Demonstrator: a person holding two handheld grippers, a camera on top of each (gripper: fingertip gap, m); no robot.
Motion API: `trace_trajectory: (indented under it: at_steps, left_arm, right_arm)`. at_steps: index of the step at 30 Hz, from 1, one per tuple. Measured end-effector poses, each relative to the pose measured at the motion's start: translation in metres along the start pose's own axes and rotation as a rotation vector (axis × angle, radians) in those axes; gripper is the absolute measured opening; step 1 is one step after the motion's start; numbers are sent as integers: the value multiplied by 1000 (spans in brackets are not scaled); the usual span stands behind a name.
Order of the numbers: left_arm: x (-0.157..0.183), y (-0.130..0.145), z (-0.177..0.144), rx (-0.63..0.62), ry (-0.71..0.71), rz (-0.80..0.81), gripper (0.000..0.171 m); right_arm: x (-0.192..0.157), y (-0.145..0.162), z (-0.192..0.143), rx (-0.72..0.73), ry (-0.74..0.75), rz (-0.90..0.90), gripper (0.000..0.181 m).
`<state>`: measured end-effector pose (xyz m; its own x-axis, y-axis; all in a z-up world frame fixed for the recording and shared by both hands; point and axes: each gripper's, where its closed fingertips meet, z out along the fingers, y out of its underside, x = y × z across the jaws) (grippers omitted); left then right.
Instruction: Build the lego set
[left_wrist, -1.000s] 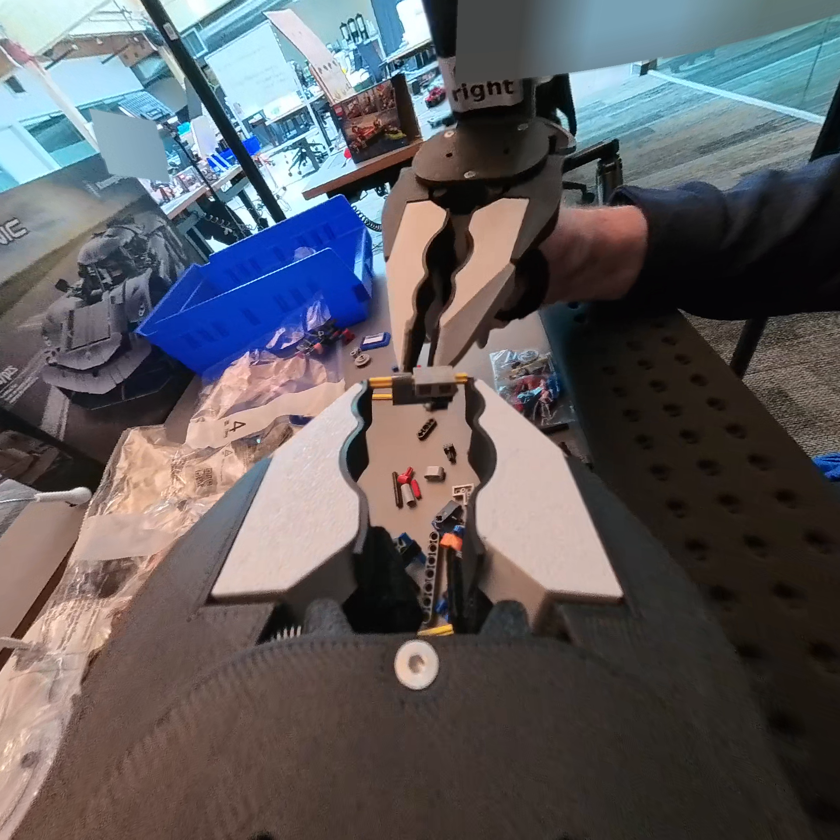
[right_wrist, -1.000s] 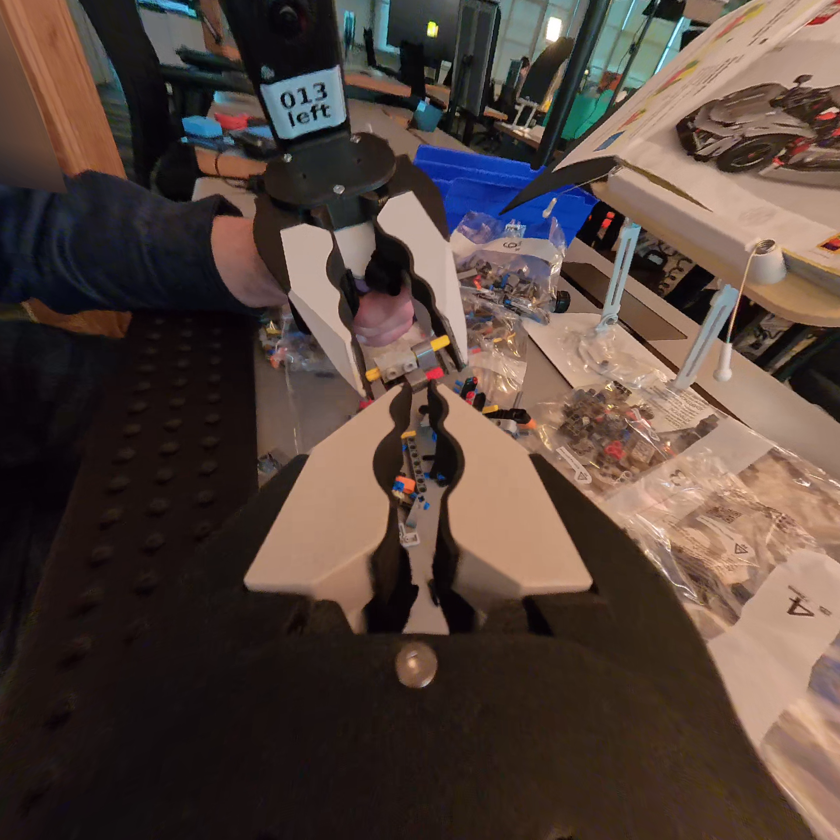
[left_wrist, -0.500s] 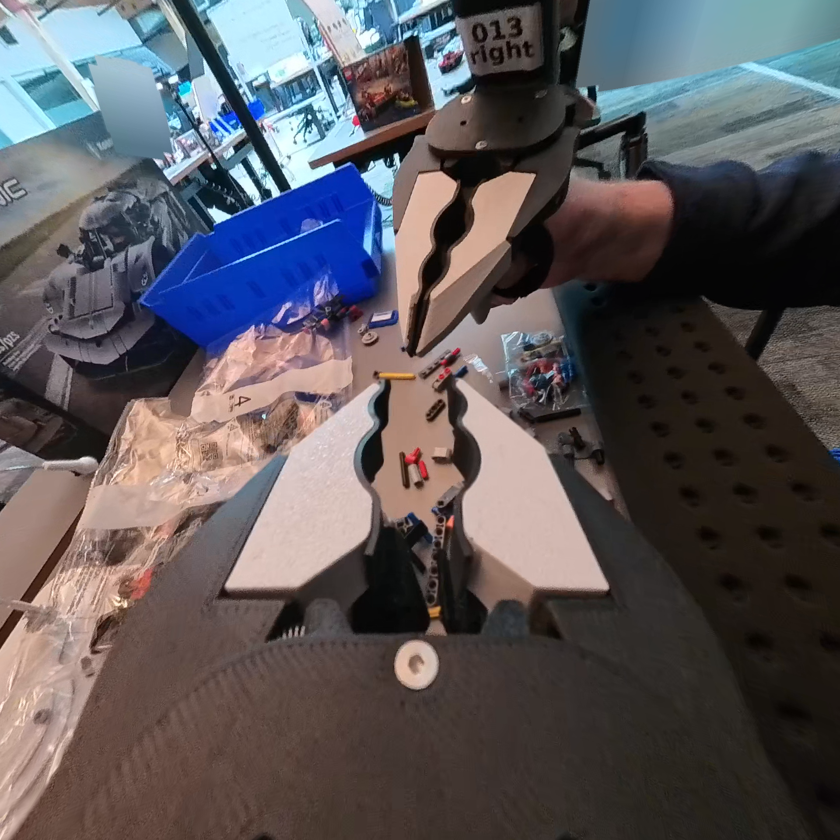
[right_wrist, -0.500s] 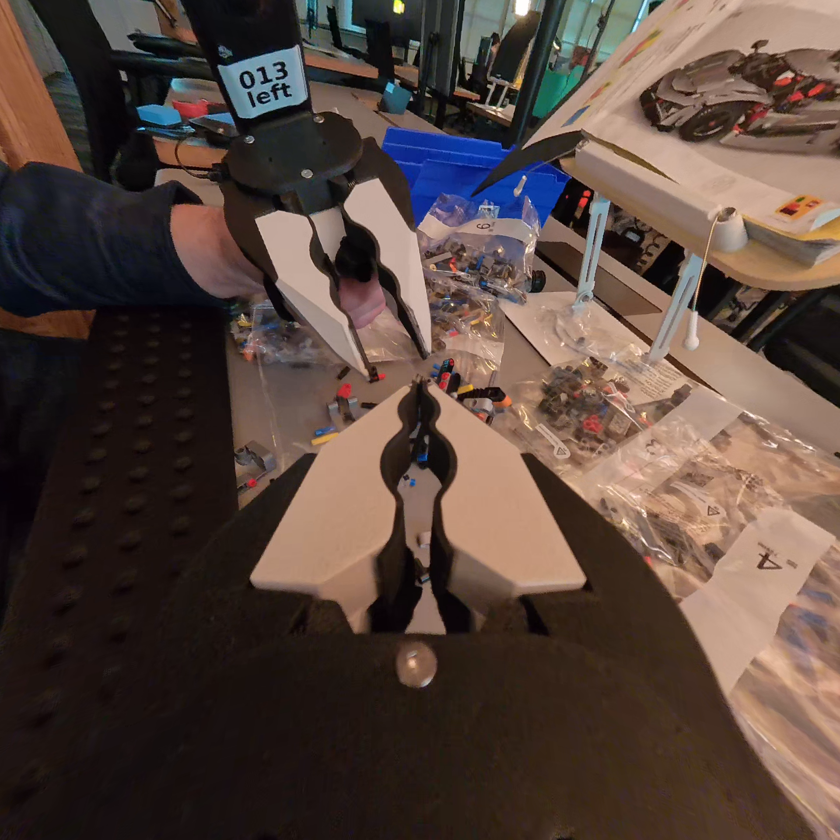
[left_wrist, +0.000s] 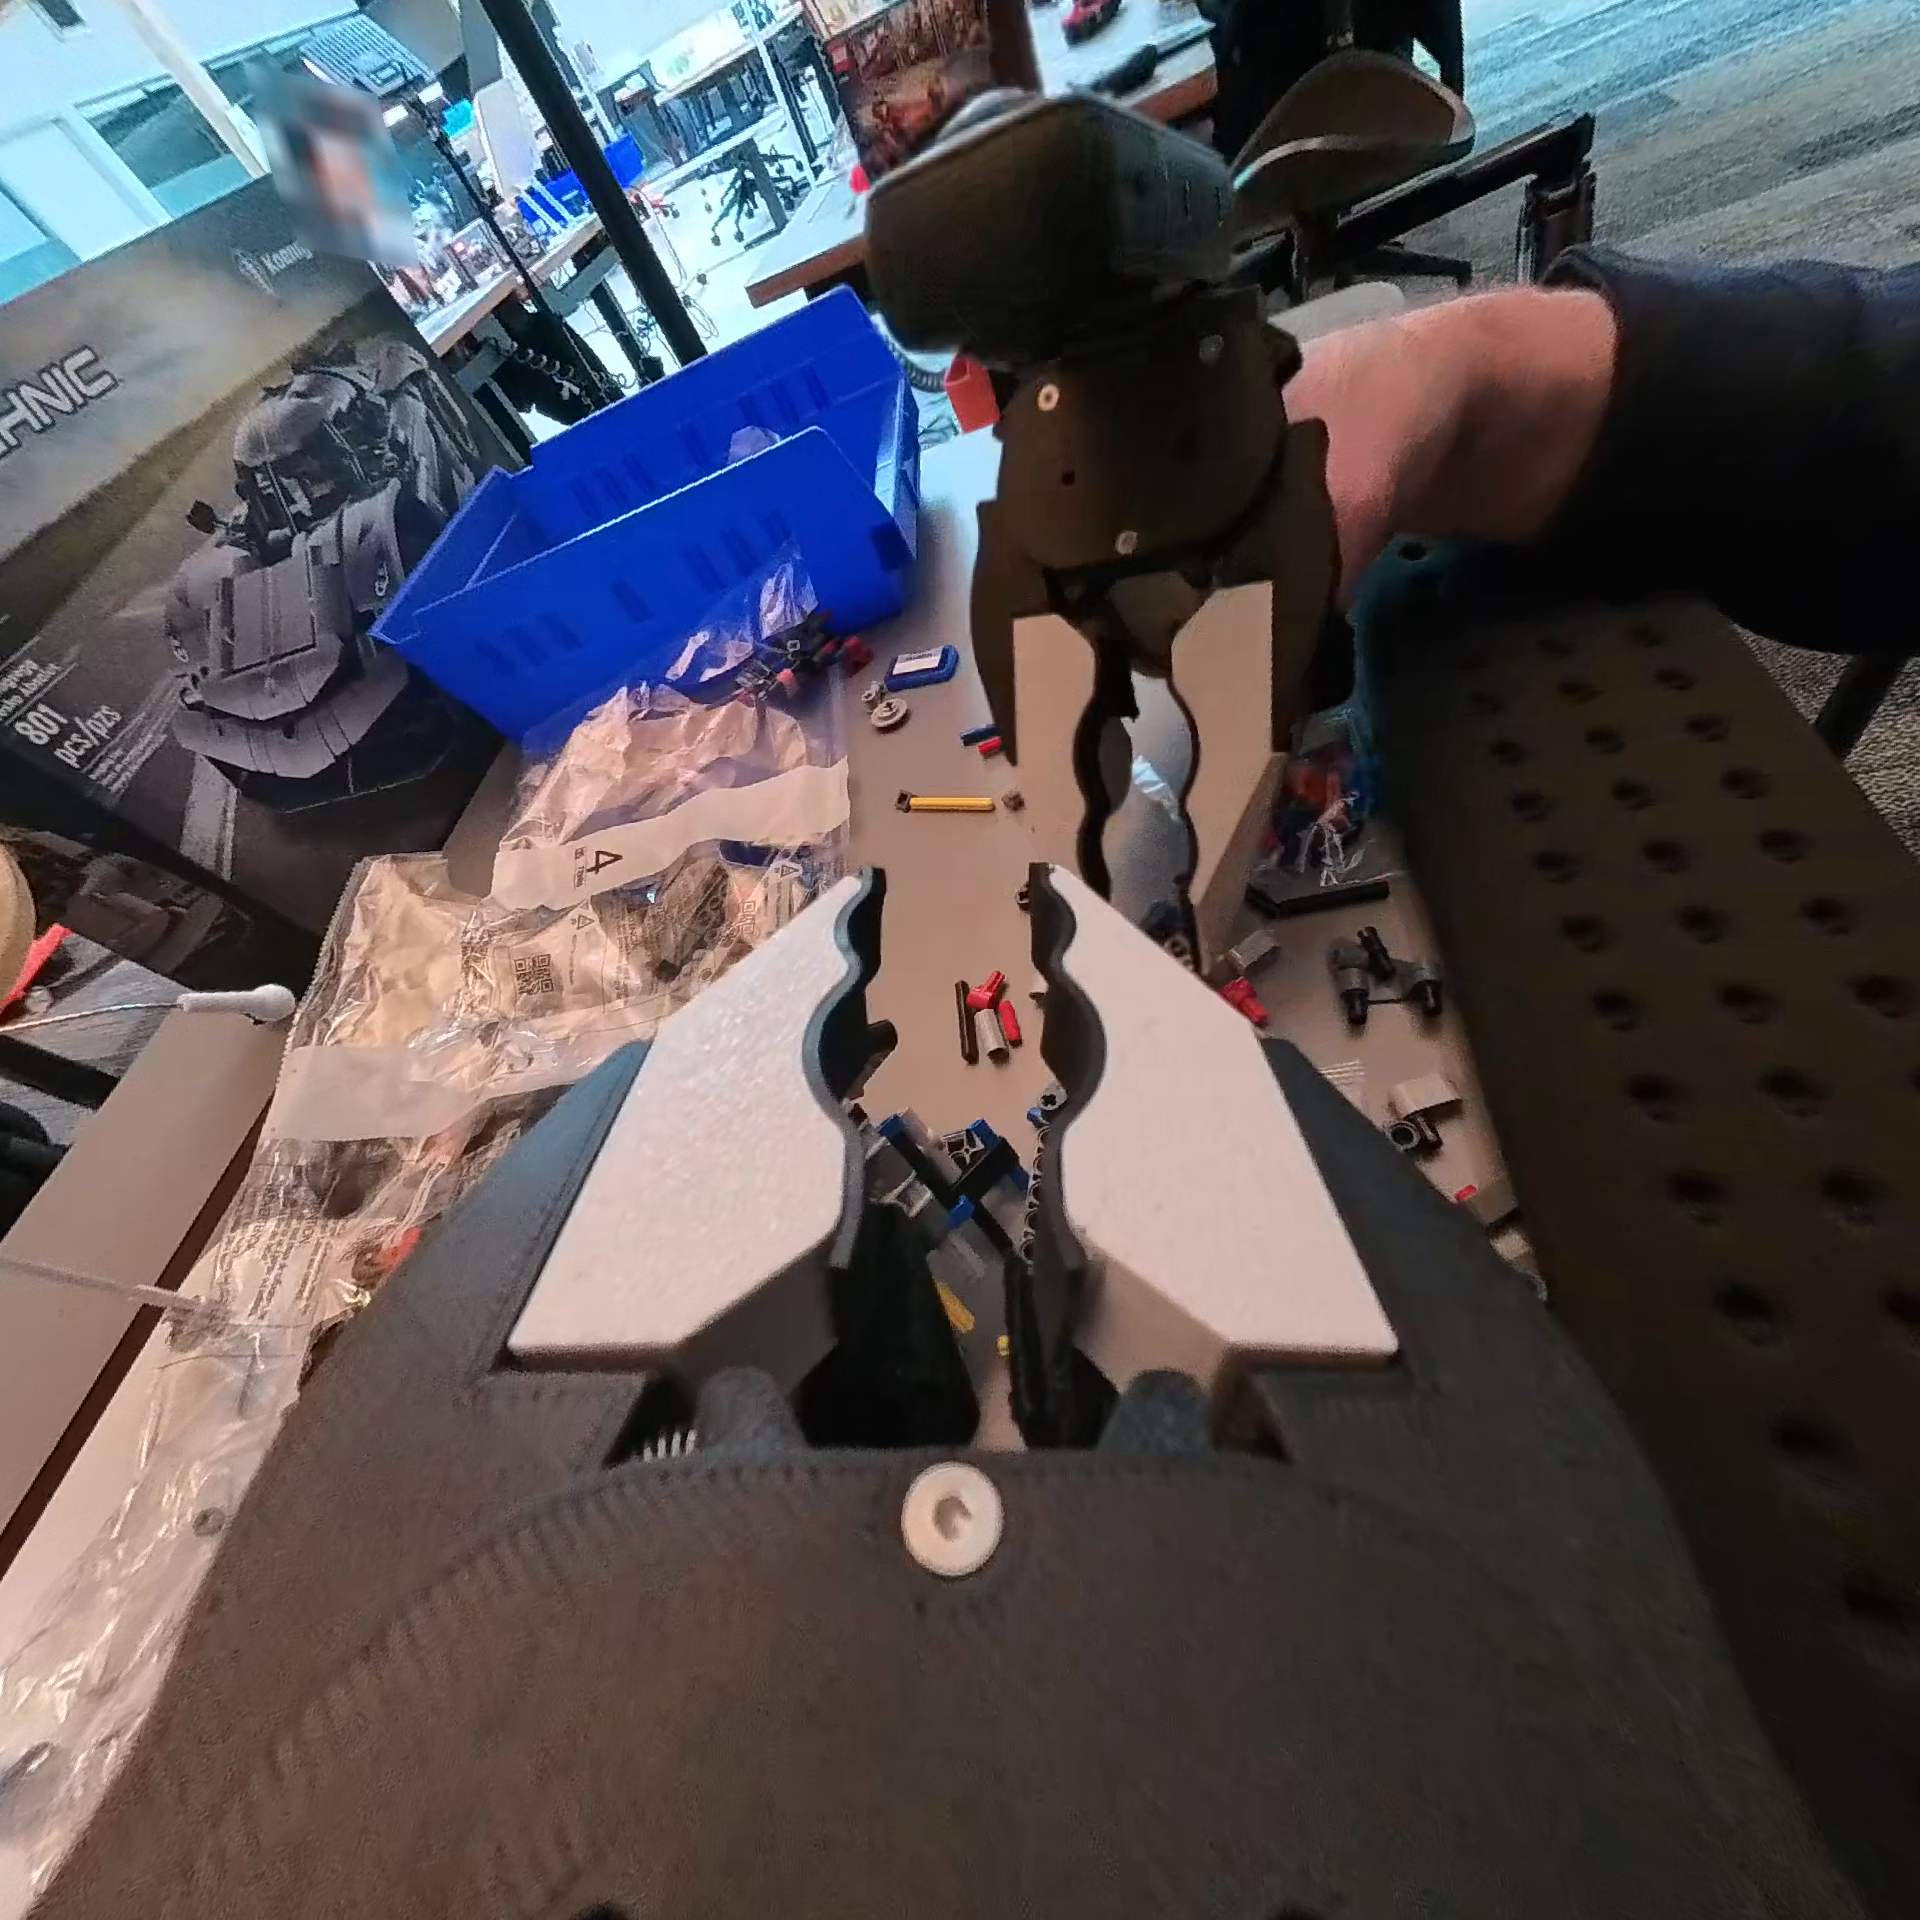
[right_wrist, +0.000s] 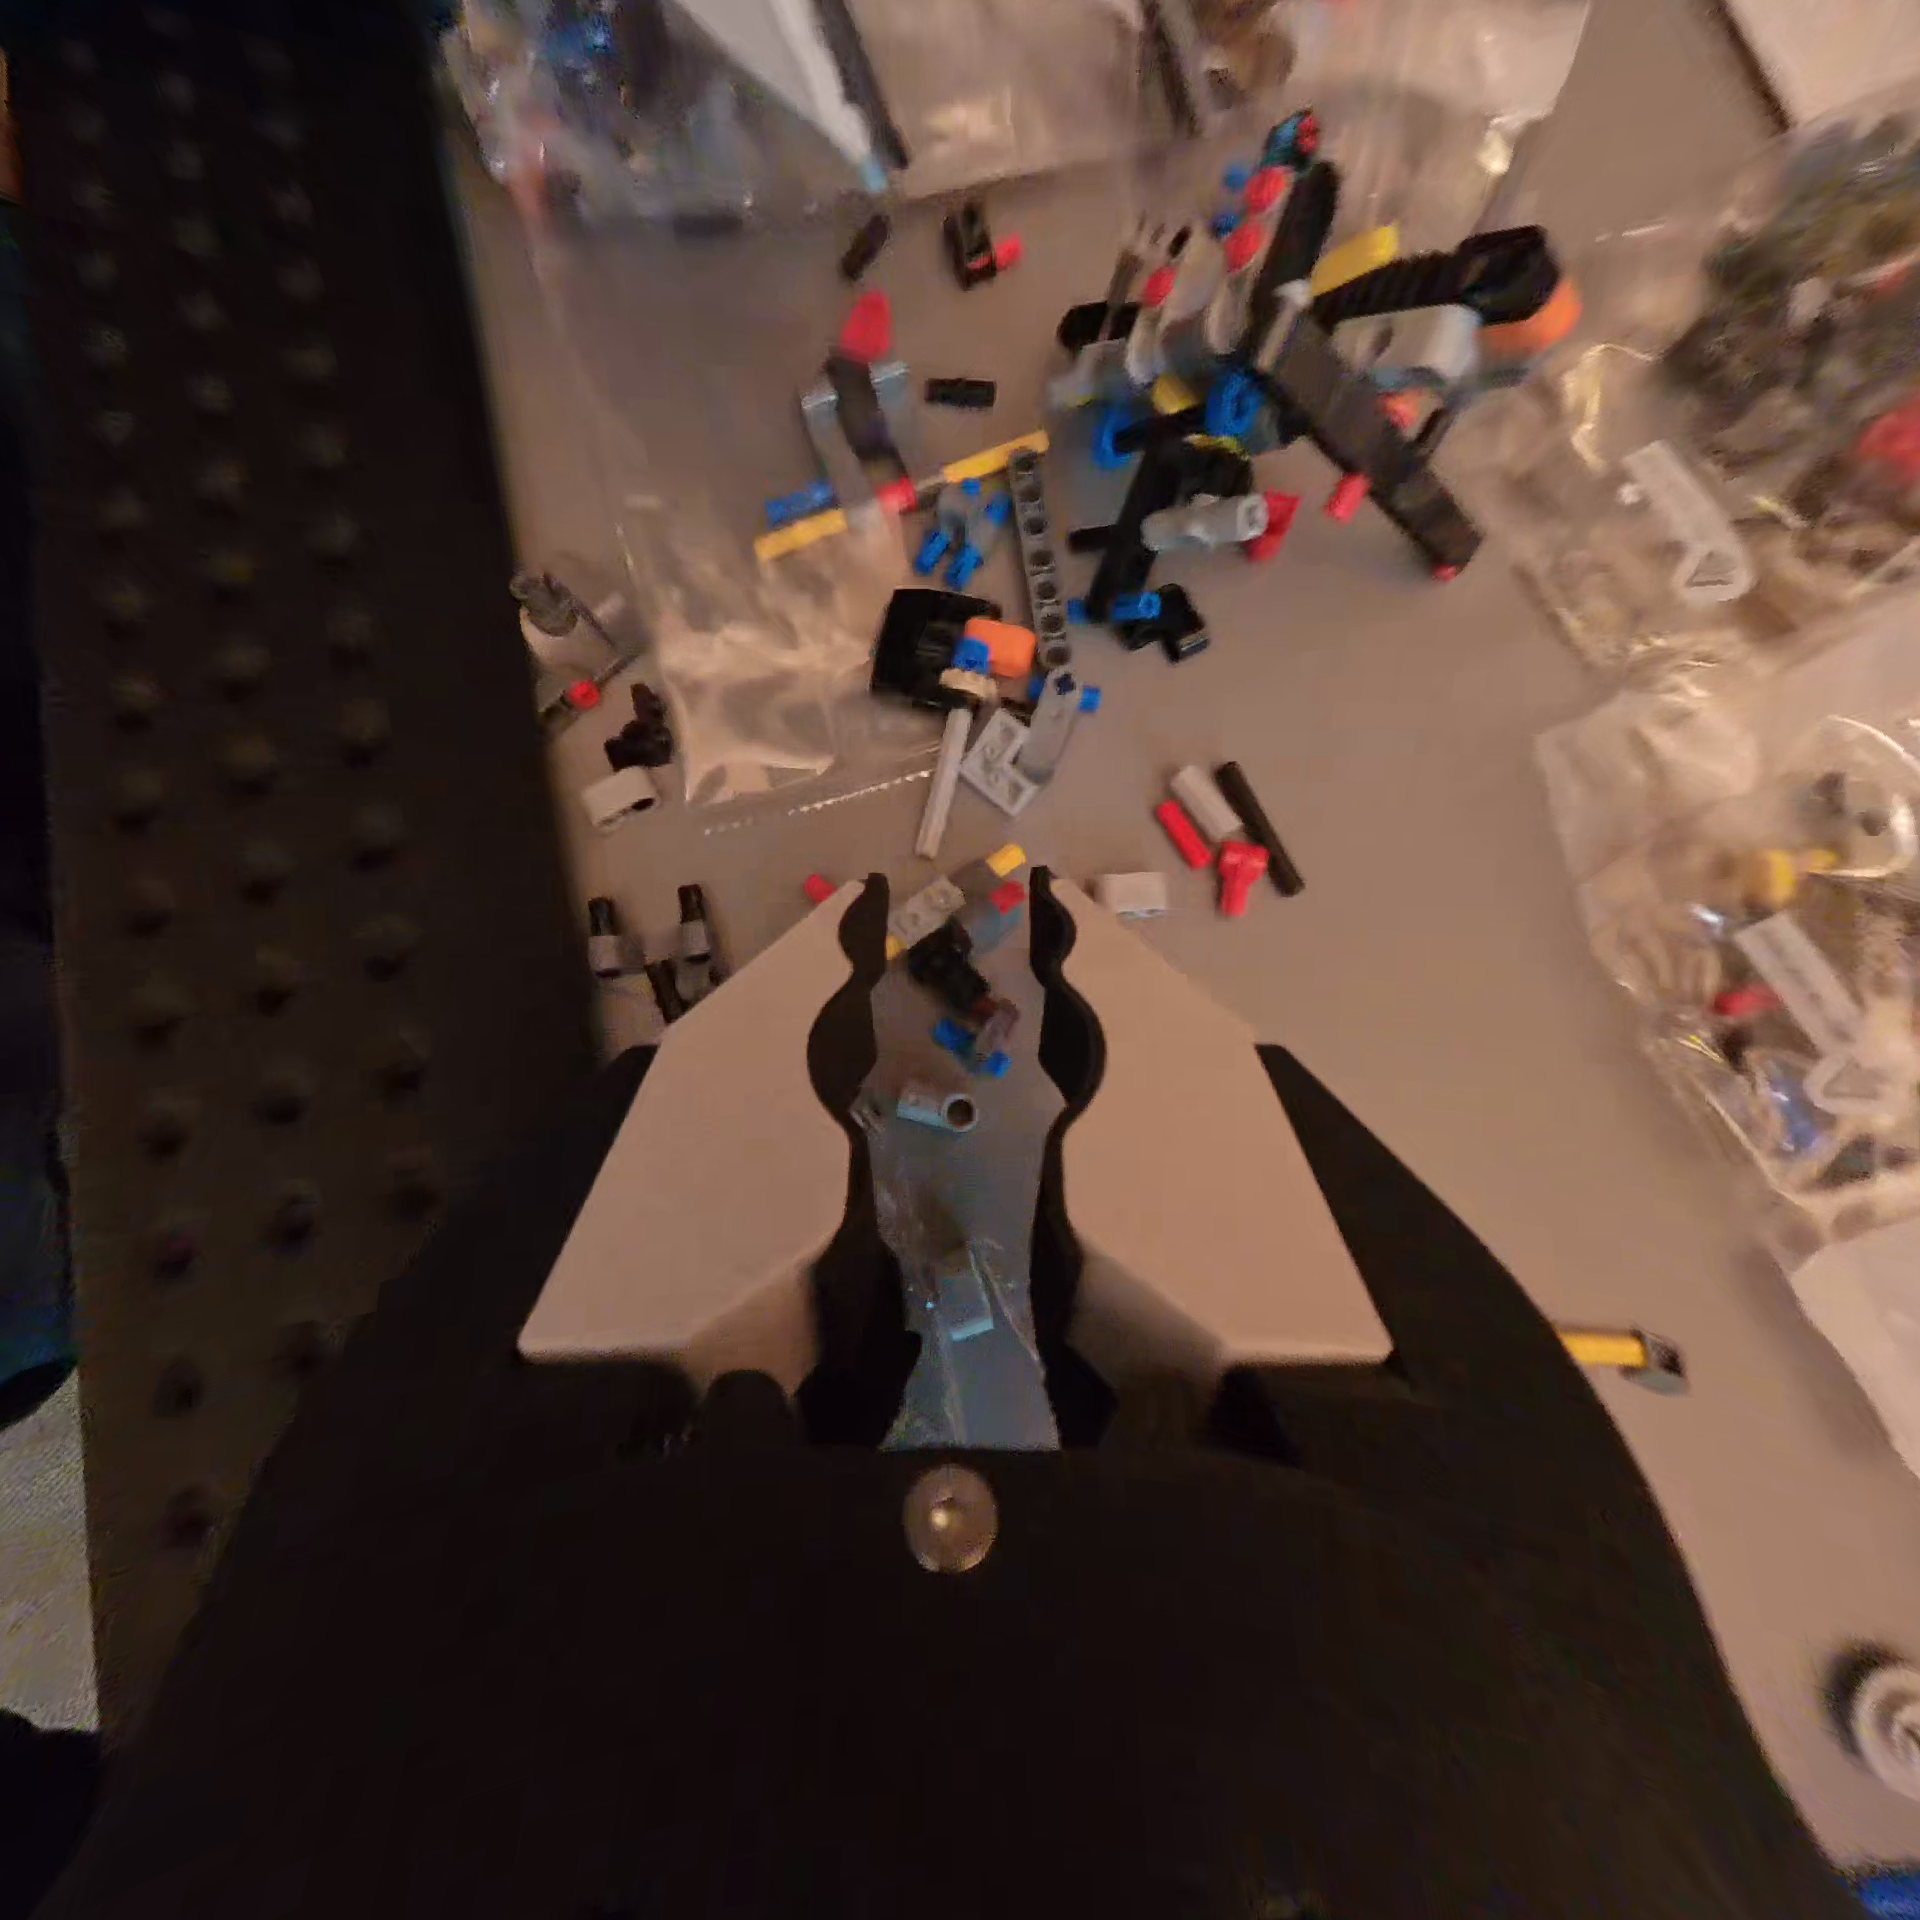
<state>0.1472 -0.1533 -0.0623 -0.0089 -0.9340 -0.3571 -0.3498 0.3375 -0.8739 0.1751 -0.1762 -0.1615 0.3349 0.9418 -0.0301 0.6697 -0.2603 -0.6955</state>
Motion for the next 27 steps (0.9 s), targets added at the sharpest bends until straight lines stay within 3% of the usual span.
trace_trajectory:
  at_steps: [4,5,13,15,18,27]
  left_arm:
    - [3,3,3,-21,7,14,28]
    - [4,4,3,-27,8,18,28]
    - [11,14,10,-89,24,62,28]
    - [11,15,10,-96,26,67,29]
    - [11,15,10,-96,26,65,28]
    - [14,19,12,-121,36,78,29]
  right_arm:
    - [1,1,5,-9,-3,9,11]
    - [1,2,4,-15,-3,3,0]
    - [4,-7,-5,53,22,-9,1]
    - [2,-9,-8,76,1,10,13]
    - [5,8,-1,-14,1,36,26]
    - [3,10,6,-56,16,-9,14]
